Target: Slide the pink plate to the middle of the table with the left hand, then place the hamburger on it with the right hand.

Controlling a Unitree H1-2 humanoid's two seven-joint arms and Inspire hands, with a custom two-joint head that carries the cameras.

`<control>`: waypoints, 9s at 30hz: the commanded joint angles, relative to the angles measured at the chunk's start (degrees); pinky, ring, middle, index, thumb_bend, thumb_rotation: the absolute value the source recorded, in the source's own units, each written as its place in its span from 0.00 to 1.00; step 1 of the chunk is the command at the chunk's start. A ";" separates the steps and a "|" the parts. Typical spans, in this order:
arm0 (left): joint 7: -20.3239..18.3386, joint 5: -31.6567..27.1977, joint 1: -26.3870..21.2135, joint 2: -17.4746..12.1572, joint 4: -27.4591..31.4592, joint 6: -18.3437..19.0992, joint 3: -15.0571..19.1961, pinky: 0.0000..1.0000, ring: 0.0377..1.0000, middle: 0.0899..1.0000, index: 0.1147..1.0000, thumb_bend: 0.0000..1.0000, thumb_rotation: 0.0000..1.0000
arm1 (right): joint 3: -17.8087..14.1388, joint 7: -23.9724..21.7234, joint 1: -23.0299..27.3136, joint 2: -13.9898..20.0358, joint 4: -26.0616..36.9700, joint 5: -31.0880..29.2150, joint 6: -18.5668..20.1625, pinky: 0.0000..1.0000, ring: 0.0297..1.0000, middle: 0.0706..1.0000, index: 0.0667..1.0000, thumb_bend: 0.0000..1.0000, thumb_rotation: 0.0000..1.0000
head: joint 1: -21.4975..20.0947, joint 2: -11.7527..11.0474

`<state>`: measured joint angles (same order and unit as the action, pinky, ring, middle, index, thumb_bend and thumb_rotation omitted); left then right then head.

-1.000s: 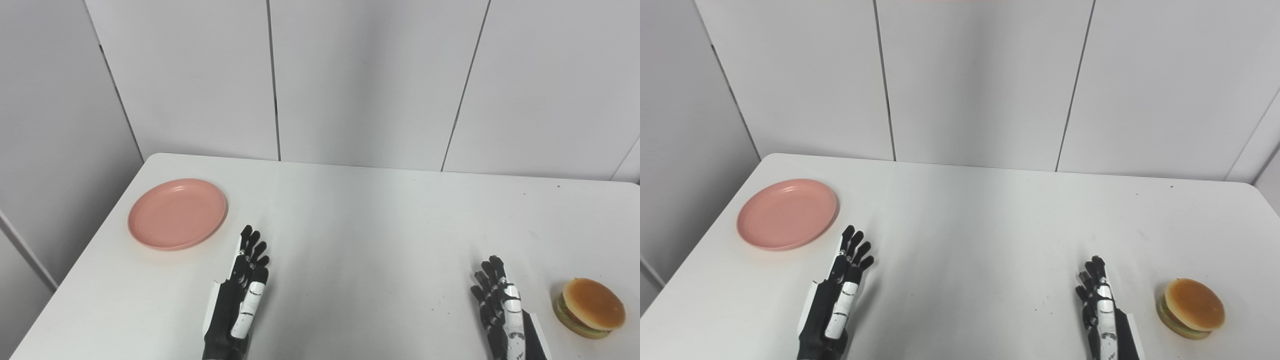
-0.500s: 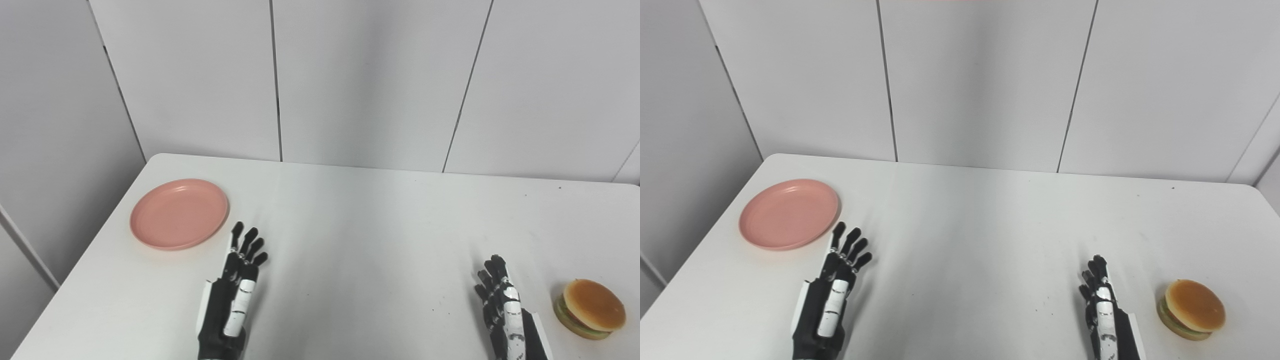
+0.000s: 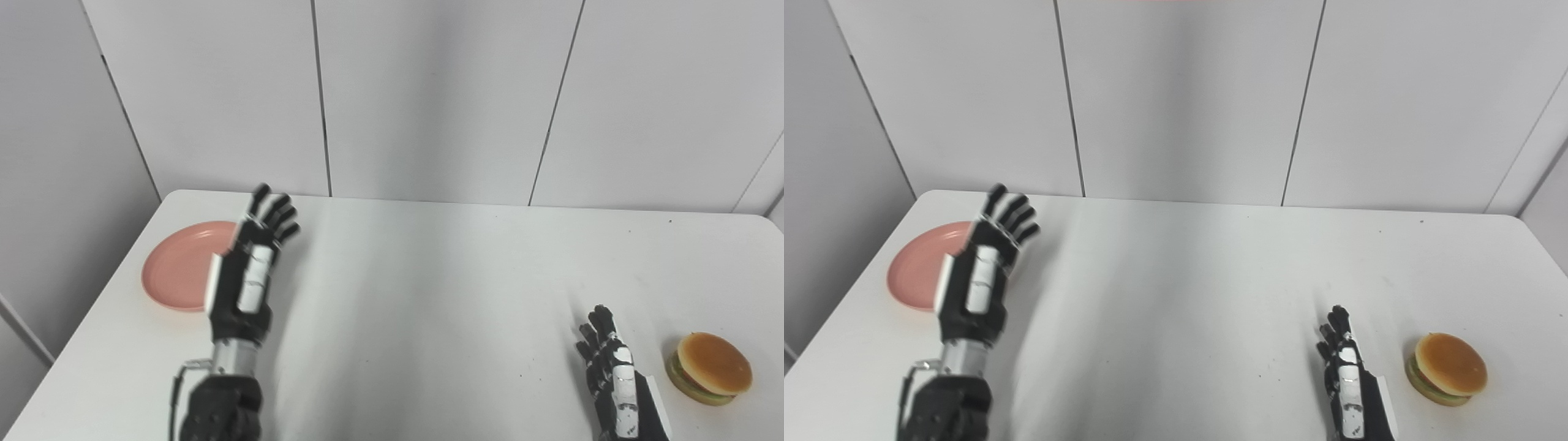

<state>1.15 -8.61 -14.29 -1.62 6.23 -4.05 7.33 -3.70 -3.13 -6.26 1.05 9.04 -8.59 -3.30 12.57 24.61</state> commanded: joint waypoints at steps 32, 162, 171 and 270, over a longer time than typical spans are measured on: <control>-3.31 -6.51 -19.90 -24.17 -31.59 -3.45 14.24 0.84 0.90 0.89 0.88 0.86 0.73 | -0.16 -0.25 -2.06 -0.11 -3.72 -1.38 -1.35 1.00 1.00 1.00 1.00 0.79 1.00 | 1.23 0.24; 2.18 -9.14 -5.98 11.32 -13.60 14.77 3.83 0.83 0.93 0.91 0.95 0.63 0.64 | 13.55 12.09 -4.98 -4.92 8.58 19.60 1.48 0.93 0.93 0.95 0.96 0.77 1.00 | -23.98 12.19; 1.87 -8.65 -4.20 11.23 -15.35 10.80 3.67 0.77 0.87 0.83 0.86 0.65 0.56 | 12.14 14.13 -4.12 -4.49 15.77 23.00 1.88 0.94 0.90 0.88 0.88 0.72 0.98 | -24.10 11.15; -0.46 -7.96 -2.59 8.17 -15.00 15.83 0.34 0.82 0.89 0.79 0.85 0.67 0.60 | -2.82 -14.57 10.44 31.00 7.09 64.66 28.34 0.66 0.71 0.76 0.81 1.00 0.70 | -30.67 11.40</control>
<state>-0.31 -16.62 -17.50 6.79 -8.05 9.48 7.36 -5.91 -18.96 3.80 30.21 14.84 56.25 25.79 -18.11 36.04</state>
